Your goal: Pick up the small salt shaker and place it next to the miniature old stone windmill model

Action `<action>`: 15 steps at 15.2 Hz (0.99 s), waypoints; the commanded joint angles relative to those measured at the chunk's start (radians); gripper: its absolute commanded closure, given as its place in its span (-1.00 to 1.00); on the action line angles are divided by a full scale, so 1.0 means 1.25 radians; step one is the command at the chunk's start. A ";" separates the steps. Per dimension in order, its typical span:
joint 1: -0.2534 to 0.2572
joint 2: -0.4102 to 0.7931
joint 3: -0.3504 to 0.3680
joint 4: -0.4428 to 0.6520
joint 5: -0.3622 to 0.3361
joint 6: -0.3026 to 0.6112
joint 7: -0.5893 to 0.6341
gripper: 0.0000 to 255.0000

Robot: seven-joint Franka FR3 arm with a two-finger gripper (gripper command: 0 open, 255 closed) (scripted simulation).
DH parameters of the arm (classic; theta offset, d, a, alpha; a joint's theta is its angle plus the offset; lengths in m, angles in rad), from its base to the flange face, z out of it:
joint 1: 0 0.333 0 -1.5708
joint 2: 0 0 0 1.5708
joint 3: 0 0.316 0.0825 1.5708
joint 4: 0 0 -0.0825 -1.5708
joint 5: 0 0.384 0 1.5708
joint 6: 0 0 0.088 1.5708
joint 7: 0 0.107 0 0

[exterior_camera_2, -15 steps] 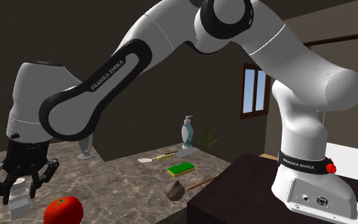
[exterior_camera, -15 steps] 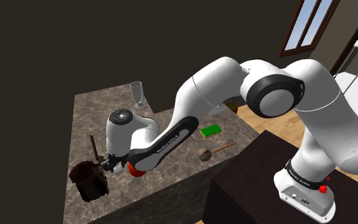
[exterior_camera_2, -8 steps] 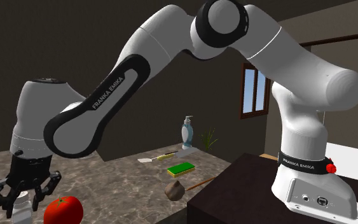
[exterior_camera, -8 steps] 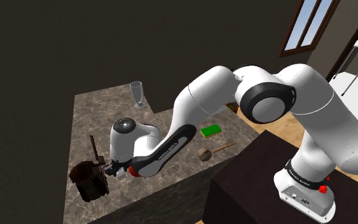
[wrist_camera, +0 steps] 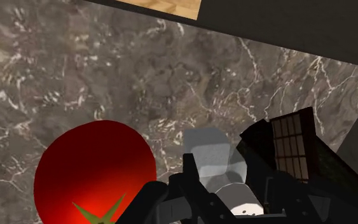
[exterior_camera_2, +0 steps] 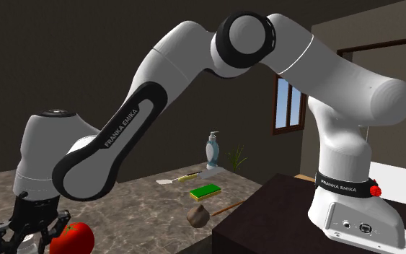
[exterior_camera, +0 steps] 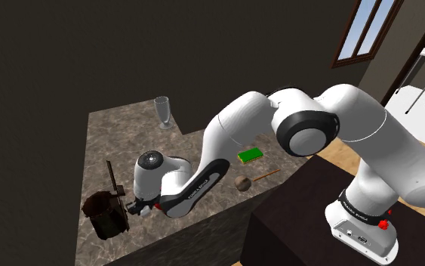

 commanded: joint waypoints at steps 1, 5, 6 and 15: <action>0.002 0.019 -0.003 0.010 -0.001 0.009 0.002 1.00; 0.006 0.057 -0.009 0.032 -0.004 0.026 0.005 1.00; 0.007 0.065 -0.010 0.037 -0.004 0.029 0.006 1.00; 0.007 0.065 -0.010 0.037 -0.004 0.029 0.006 -1.00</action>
